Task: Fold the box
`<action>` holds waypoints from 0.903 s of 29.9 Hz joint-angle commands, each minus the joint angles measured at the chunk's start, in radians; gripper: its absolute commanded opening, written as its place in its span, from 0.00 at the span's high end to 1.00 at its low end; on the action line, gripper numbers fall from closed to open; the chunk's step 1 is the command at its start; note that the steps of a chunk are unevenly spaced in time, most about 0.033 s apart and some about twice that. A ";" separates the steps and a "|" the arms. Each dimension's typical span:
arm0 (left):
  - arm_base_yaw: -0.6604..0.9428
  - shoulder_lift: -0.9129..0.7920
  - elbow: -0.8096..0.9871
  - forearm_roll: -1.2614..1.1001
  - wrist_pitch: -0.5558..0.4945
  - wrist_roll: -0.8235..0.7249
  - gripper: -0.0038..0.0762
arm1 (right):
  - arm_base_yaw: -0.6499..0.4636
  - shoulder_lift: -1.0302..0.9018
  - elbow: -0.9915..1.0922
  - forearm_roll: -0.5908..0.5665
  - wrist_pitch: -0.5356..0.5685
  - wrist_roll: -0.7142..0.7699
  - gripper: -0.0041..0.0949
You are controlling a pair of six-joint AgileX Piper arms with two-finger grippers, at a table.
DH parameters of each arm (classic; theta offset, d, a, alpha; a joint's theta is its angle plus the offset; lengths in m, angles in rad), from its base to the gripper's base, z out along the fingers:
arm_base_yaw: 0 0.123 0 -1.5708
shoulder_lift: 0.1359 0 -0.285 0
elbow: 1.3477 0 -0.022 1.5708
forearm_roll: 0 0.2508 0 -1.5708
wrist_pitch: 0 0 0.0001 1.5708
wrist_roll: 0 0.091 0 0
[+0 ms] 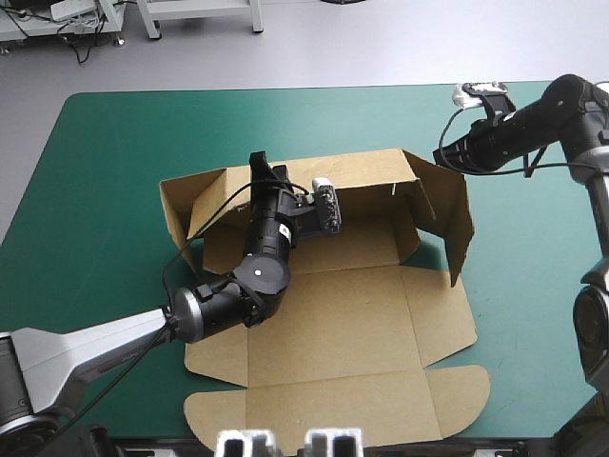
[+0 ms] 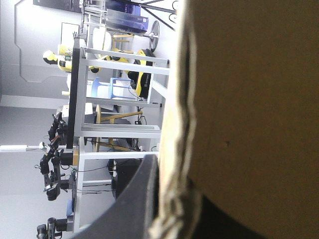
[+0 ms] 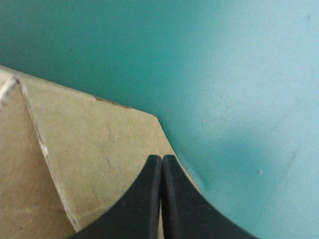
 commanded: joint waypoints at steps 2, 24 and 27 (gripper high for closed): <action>-0.009 -0.038 -0.025 0.074 0.041 -0.028 0.97 | -0.006 -0.115 0.076 0.027 0.015 -0.064 0.98; -0.009 -0.038 -0.025 0.095 0.039 -0.028 0.97 | -0.006 -0.302 0.597 0.247 -0.380 -0.604 0.90; -0.009 -0.038 -0.025 0.095 0.039 -0.028 0.97 | -0.006 -0.302 0.597 0.229 -0.369 -0.597 0.74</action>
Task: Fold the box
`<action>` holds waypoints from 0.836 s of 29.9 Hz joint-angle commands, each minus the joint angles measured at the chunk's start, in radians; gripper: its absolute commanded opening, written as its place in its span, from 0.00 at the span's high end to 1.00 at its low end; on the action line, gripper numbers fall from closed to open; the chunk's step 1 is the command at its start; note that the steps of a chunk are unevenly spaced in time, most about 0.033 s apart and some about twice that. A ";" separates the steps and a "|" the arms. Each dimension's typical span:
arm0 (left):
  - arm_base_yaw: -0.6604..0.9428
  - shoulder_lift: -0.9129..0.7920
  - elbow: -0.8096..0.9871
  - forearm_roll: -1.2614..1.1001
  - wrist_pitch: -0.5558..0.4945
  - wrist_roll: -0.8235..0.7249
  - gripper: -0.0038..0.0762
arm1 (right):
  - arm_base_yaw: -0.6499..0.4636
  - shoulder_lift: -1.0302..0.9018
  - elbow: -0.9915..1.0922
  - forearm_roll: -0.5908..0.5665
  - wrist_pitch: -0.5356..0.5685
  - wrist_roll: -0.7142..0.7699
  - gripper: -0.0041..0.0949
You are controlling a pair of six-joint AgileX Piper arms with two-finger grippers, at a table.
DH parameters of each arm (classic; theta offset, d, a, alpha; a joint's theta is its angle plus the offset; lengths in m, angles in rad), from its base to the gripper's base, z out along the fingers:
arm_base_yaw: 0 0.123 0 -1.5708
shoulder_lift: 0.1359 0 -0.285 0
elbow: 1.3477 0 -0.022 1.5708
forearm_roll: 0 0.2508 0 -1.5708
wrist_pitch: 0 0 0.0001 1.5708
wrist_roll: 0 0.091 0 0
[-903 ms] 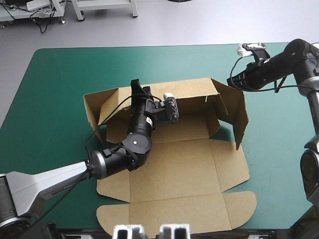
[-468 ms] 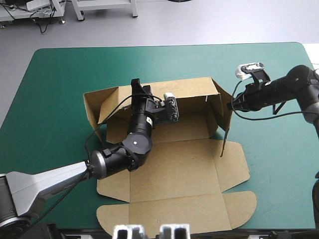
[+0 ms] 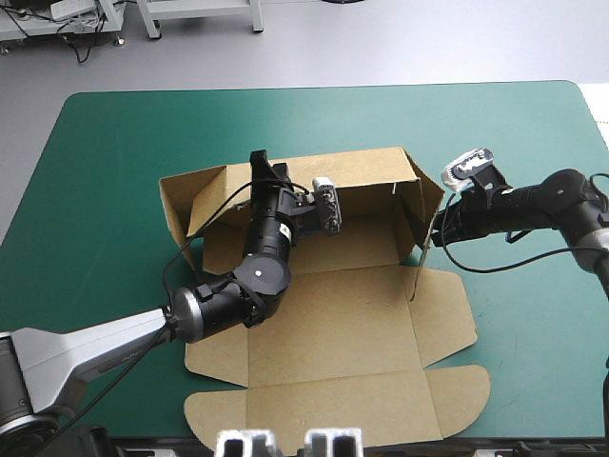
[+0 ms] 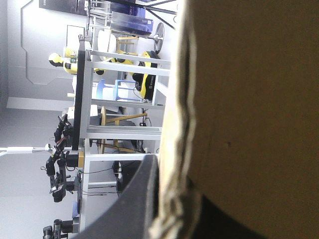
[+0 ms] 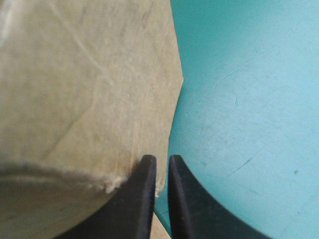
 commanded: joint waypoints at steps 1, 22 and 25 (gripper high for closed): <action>-0.009 -0.038 -0.025 0.071 0.038 -0.021 0.97 | -0.006 -0.041 -0.021 0.017 0.006 -0.011 0.69; -0.009 -0.038 -0.025 0.068 0.038 -0.012 0.97 | -0.006 -0.041 -0.017 0.289 0.023 -0.326 0.51; -0.009 -0.038 -0.025 0.068 0.033 -0.012 0.96 | -0.004 -0.039 -0.011 0.296 -0.009 -0.326 0.50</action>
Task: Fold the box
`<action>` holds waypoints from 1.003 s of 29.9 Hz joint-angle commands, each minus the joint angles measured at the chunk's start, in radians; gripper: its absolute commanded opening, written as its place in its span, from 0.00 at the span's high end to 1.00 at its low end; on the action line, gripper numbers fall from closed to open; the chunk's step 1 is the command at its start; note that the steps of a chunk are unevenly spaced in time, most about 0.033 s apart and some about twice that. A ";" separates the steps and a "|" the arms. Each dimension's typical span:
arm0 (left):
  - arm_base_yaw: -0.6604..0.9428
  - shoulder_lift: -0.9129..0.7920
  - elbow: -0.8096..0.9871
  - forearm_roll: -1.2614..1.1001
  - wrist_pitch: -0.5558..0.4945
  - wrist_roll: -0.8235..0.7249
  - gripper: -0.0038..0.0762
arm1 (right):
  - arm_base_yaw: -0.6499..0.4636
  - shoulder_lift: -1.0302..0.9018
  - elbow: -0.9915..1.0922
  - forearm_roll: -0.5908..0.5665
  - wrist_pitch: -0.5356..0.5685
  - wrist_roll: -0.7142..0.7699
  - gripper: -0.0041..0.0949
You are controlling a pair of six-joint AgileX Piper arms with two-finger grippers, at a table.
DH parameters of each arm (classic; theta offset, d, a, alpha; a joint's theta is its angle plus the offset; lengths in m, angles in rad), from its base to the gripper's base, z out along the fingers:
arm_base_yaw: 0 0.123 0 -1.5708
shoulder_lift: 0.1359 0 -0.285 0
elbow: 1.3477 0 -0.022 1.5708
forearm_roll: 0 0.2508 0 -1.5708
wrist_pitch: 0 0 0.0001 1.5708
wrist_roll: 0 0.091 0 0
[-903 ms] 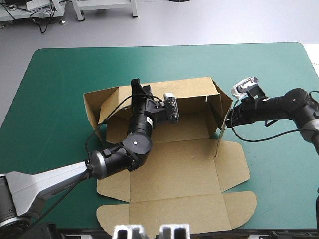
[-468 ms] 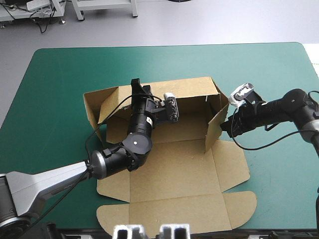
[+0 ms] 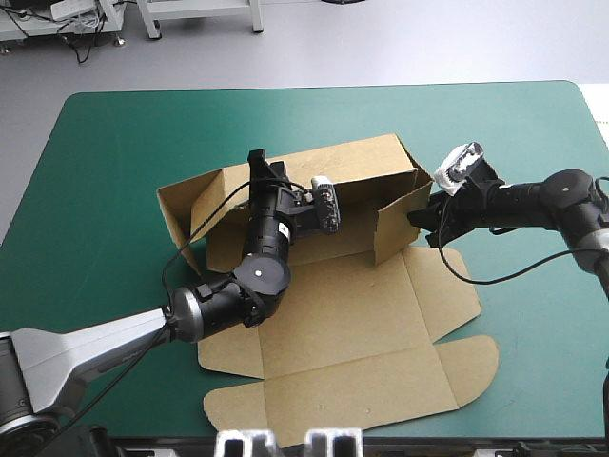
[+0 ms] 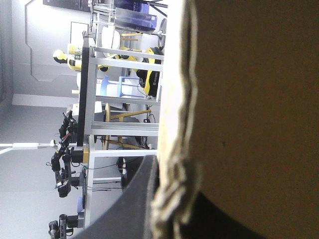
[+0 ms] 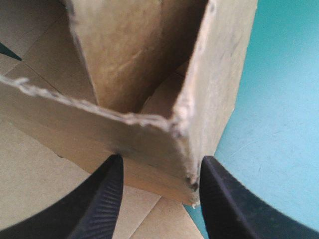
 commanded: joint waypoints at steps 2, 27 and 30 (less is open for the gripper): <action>-0.009 -0.038 -0.025 0.062 0.004 -0.015 0.96 | -0.002 -0.038 -0.004 0.113 -0.056 -0.049 0.50; -0.009 -0.038 -0.025 0.023 -0.044 0.014 0.96 | 0.096 0.100 0.041 0.561 -0.163 -0.456 0.50; -0.009 -0.040 -0.025 0.021 -0.051 0.014 0.96 | 0.096 0.100 0.041 0.577 -0.163 -0.472 0.51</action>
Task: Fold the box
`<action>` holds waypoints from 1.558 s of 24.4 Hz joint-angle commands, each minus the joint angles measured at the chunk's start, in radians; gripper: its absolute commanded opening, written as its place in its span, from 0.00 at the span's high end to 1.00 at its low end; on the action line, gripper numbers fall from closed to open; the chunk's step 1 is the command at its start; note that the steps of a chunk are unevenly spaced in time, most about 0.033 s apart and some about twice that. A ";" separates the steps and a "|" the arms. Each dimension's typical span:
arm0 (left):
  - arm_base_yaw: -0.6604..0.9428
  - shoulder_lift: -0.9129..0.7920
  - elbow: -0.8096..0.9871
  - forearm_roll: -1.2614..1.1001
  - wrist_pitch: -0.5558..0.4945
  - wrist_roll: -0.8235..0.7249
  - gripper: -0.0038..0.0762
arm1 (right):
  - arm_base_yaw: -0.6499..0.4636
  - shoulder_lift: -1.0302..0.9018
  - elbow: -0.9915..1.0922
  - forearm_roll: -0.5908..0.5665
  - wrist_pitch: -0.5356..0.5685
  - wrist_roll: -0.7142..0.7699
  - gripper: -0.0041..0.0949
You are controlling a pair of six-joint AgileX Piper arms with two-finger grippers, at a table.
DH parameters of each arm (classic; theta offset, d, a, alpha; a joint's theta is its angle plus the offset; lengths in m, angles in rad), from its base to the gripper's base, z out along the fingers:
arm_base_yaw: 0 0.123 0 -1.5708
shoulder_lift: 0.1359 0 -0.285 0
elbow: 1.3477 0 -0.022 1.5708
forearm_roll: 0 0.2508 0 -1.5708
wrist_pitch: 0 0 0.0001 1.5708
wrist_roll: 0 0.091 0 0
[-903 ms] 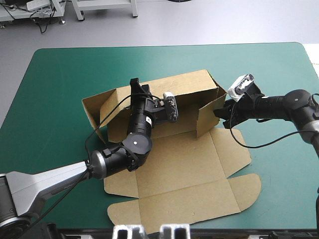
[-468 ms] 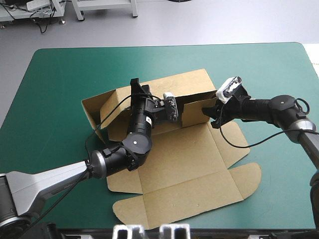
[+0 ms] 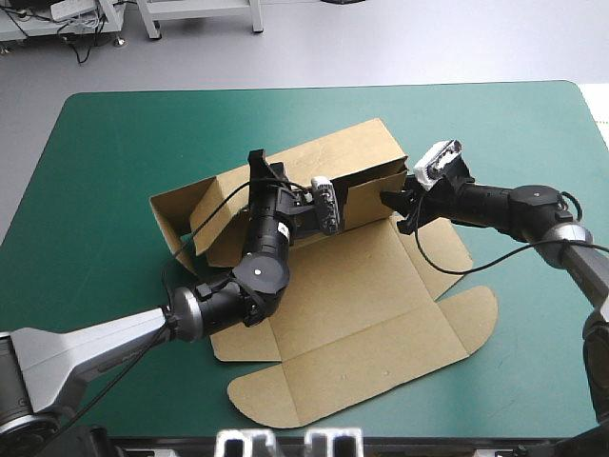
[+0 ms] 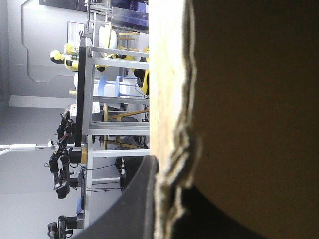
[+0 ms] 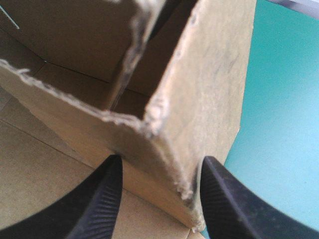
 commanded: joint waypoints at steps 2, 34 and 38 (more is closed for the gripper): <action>-0.009 -0.047 -0.025 0.037 -0.042 -0.008 0.96 | 0.004 -0.034 -0.027 0.111 0.016 -0.059 0.56; -0.007 -0.073 -0.032 0.198 -0.029 -0.019 0.64 | 0.082 -0.034 -0.027 0.177 -0.056 -0.021 0.97; -0.007 -0.063 -0.032 0.198 -0.058 -0.026 0.51 | 0.082 -0.034 -0.027 0.156 -0.058 -0.009 0.97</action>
